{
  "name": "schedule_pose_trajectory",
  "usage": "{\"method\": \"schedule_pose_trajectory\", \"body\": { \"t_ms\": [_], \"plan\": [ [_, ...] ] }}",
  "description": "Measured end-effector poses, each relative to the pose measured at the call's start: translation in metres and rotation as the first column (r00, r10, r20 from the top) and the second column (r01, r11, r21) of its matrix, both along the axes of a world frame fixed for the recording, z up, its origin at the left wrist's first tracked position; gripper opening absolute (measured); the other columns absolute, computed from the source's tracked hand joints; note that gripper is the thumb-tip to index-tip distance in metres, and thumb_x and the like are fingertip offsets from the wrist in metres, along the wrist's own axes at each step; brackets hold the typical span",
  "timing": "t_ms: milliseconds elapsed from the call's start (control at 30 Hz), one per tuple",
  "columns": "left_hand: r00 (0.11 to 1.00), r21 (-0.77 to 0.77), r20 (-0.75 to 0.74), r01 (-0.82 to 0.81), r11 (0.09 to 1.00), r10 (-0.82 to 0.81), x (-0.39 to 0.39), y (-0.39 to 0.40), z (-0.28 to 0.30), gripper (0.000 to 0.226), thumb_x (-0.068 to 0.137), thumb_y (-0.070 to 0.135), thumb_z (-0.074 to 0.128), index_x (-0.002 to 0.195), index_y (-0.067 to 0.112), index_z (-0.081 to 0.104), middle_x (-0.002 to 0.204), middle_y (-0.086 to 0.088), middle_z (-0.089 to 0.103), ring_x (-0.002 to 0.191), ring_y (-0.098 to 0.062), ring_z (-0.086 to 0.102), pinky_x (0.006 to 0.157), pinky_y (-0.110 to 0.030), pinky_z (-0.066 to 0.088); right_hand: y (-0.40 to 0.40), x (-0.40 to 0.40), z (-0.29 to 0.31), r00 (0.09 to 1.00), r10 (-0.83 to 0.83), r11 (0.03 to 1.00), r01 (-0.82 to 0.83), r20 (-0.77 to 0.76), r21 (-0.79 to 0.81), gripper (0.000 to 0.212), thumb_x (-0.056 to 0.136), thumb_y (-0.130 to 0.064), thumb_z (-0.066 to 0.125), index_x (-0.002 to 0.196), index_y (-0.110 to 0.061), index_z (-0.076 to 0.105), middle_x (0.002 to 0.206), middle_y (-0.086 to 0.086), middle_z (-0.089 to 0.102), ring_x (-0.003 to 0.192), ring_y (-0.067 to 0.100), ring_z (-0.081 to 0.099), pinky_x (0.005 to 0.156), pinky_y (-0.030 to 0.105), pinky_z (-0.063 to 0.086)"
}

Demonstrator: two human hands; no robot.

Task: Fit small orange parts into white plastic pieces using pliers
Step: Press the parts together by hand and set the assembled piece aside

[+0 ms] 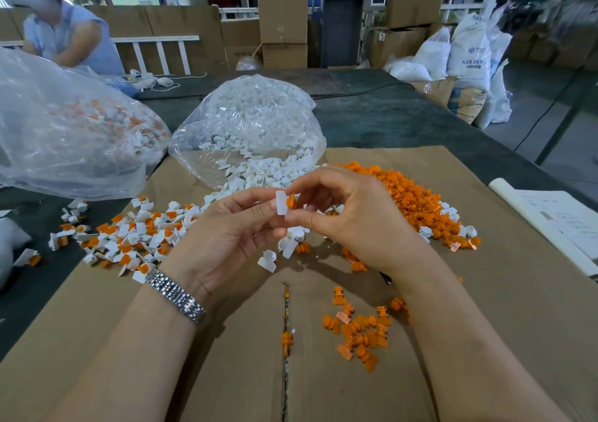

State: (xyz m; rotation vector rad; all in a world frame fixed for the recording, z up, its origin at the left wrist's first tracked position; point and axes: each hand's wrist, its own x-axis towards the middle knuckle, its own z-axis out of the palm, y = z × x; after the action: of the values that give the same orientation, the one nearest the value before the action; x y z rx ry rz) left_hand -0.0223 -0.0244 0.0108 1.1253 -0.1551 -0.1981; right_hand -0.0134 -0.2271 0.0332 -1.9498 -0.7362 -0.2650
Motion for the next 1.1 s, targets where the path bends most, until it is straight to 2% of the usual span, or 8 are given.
{"method": "schedule_pose_trajectory", "body": {
  "t_ms": [67, 200, 333, 433, 600, 900, 1033, 1100],
  "plan": [
    [1.0, -0.017, -0.011, -0.018, 1.0, 0.018, -0.0002, 0.0002, -0.0003, 0.018, 0.082, 0.008, 0.072, 0.099, 0.005, 0.078, 0.09, -0.016, 0.075, 0.075, -0.021, 0.074, 0.066, -0.023, 0.06, 0.0005, -0.001, 0.0004, 1.0, 0.018, 0.999, -0.017, -0.016, 0.027, 0.029, 0.081, -0.025, 0.085, 0.107, -0.019, 0.075, 0.093, -0.005, 0.071, 0.086, 0.013, 0.068, 0.081, 0.032, 0.057],
    [0.999, 0.003, -0.004, -0.04, 0.999, 0.04, -0.0005, -0.0023, -0.0001, 0.018, 0.077, 0.01, 0.078, 0.095, 0.007, 0.079, 0.095, -0.018, 0.076, 0.086, -0.026, 0.076, 0.066, -0.022, 0.059, 0.0018, 0.0011, -0.0008, 0.999, -0.026, 1.0, 0.025, 0.024, 0.013, 0.021, 0.085, -0.023, 0.081, 0.105, -0.019, 0.077, 0.092, -0.005, 0.07, 0.087, 0.012, 0.068, 0.082, 0.036, 0.056],
    [0.998, -0.004, -0.02, -0.056, 0.998, 0.055, 0.0006, -0.0026, 0.0005, 0.02, 0.082, 0.005, 0.077, 0.101, -0.002, 0.071, 0.1, -0.023, 0.075, 0.09, -0.028, 0.076, 0.071, -0.024, 0.061, 0.0021, 0.0028, -0.0028, 0.998, -0.042, 0.999, 0.042, 0.044, -0.002, 0.022, 0.085, -0.02, 0.081, 0.107, -0.016, 0.078, 0.092, -0.006, 0.069, 0.087, 0.009, 0.067, 0.083, 0.028, 0.056],
    [0.999, -0.009, -0.015, -0.038, 0.999, 0.038, -0.0003, -0.0028, 0.0024, 0.024, 0.086, 0.01, 0.075, 0.103, -0.006, 0.069, 0.108, -0.027, 0.073, 0.097, -0.031, 0.075, 0.075, -0.026, 0.061, 0.0009, 0.0045, -0.0039, 0.995, -0.064, 0.998, 0.065, 0.076, -0.014, 0.023, 0.085, -0.017, 0.081, 0.108, -0.014, 0.078, 0.095, -0.004, 0.07, 0.089, 0.008, 0.067, 0.084, 0.024, 0.055],
    [0.995, 0.046, -0.012, -0.102, 0.994, 0.102, -0.0013, -0.006, 0.001, 0.028, 0.08, 0.004, 0.074, 0.103, -0.009, 0.065, 0.097, -0.022, 0.073, 0.086, -0.025, 0.075, 0.074, -0.025, 0.061, 0.005, 0.0034, -0.0055, 0.992, -0.058, 0.995, 0.066, 0.109, -0.075, 0.022, 0.086, -0.016, 0.08, 0.108, -0.017, 0.079, 0.097, -0.004, 0.069, 0.091, 0.008, 0.066, 0.084, 0.031, 0.056],
    [0.99, 0.073, -0.02, -0.135, 0.988, 0.137, -0.0004, -0.0069, 0.0005, 0.018, 0.078, 0.001, 0.073, 0.092, -0.007, 0.064, 0.091, -0.02, 0.071, 0.08, -0.024, 0.074, 0.072, -0.025, 0.062, 0.0073, 0.0027, -0.0059, 0.987, -0.086, 0.987, 0.103, 0.133, -0.12, 0.023, 0.086, -0.017, 0.08, 0.109, -0.018, 0.078, 0.099, -0.004, 0.068, 0.093, 0.008, 0.065, 0.086, 0.032, 0.055],
    [0.987, 0.077, -0.04, -0.154, 0.985, 0.158, -0.0007, -0.0077, -0.0003, 0.015, 0.075, 0.001, 0.075, 0.086, -0.006, 0.067, 0.09, -0.021, 0.072, 0.082, -0.026, 0.075, 0.071, -0.024, 0.061, 0.0063, 0.0005, -0.0035, 0.994, -0.07, 0.982, 0.085, 0.089, -0.168, 0.027, 0.085, -0.023, 0.08, 0.112, -0.021, 0.076, 0.101, -0.005, 0.068, 0.093, 0.007, 0.065, 0.087, 0.027, 0.055],
    [0.982, 0.036, -0.083, -0.167, 0.985, 0.169, 0.0002, -0.0069, 0.0001, 0.011, 0.073, -0.001, 0.076, 0.081, -0.002, 0.07, 0.091, -0.023, 0.073, 0.091, -0.032, 0.076, 0.07, -0.024, 0.061, -0.0001, 0.0016, 0.0002, 0.996, -0.092, 0.991, 0.091, -0.004, -0.095, 0.031, 0.085, -0.034, 0.08, 0.114, -0.025, 0.074, 0.1, -0.01, 0.069, 0.091, 0.005, 0.066, 0.084, 0.02, 0.055]
  ]
}}
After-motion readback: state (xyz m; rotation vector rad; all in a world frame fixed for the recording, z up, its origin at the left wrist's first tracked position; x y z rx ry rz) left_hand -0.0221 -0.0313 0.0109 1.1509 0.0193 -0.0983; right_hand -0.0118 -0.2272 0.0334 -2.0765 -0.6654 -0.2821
